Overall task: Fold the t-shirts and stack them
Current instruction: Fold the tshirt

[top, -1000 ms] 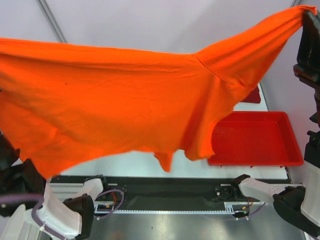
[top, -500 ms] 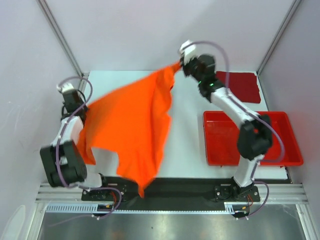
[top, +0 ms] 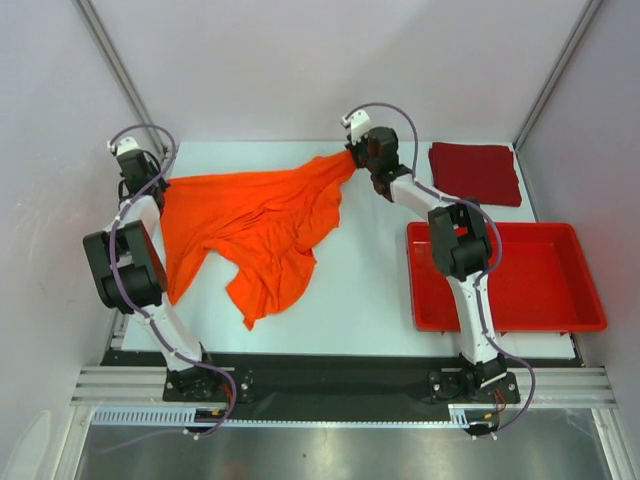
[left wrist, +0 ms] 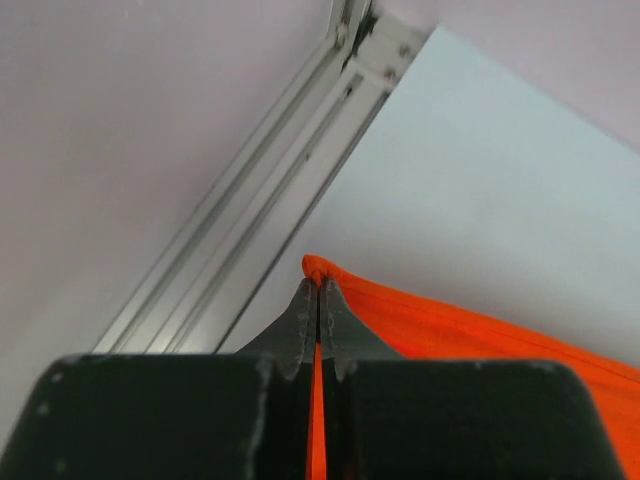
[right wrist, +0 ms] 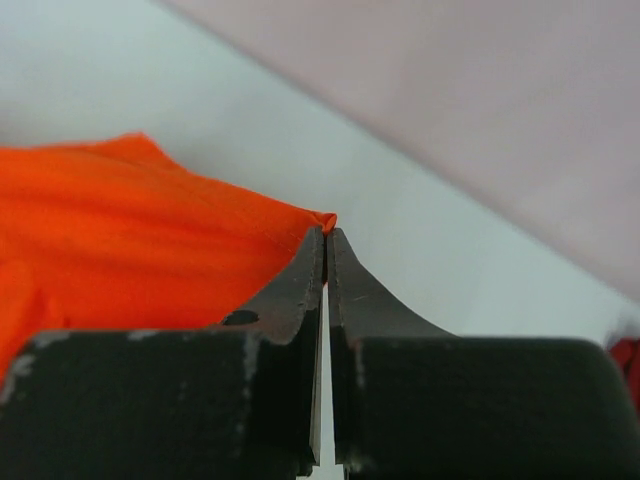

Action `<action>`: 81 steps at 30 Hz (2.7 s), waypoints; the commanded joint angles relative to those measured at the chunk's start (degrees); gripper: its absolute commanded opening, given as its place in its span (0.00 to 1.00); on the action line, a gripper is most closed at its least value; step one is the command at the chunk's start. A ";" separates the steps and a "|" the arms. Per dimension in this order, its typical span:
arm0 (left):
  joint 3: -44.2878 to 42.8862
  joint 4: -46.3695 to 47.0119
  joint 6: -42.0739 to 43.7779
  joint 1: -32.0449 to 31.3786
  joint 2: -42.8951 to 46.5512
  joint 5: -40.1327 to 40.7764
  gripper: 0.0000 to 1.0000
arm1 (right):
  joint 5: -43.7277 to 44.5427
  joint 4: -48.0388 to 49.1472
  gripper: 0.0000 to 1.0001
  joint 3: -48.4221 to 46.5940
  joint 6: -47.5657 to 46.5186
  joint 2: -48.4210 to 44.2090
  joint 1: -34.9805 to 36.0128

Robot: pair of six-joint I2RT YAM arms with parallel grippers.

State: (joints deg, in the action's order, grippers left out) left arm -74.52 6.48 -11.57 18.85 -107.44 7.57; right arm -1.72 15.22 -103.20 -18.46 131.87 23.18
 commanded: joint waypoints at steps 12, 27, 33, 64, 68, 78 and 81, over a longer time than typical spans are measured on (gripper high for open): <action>-1.94 -0.93 -8.11 -0.04 14.68 -6.52 0.00 | 2.24 -8.53 0.00 -9.66 3.78 -16.19 -0.50; -17.91 -21.32 -9.61 -1.01 44.67 -11.62 0.00 | -2.50 -24.62 0.00 -3.68 2.72 -53.20 2.92; -27.58 -27.21 -8.38 -1.10 51.97 -8.64 0.00 | -3.99 -28.49 0.00 -2.62 4.22 -65.50 3.19; 8.67 -16.60 -1.78 -4.96 47.95 3.49 0.00 | -6.81 -17.61 0.00 10.03 8.52 -48.92 0.99; 14.22 -11.60 -4.68 -4.96 40.57 3.85 0.00 | -9.00 -13.75 0.00 10.91 9.58 -40.40 -0.76; 6.51 -3.23 -7.94 -5.05 13.24 3.50 0.00 | -12.26 -11.62 0.00 -5.07 12.22 -13.42 -4.46; 2.11 -2.79 -8.90 -5.05 7.18 2.01 0.00 | -12.17 -13.03 0.00 -12.36 12.48 -6.65 -4.72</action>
State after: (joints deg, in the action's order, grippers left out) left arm -66.67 -1.26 -18.28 14.00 -97.51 10.39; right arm -13.19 -0.64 -108.86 -7.20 122.48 19.05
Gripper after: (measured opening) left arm 0.007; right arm 0.017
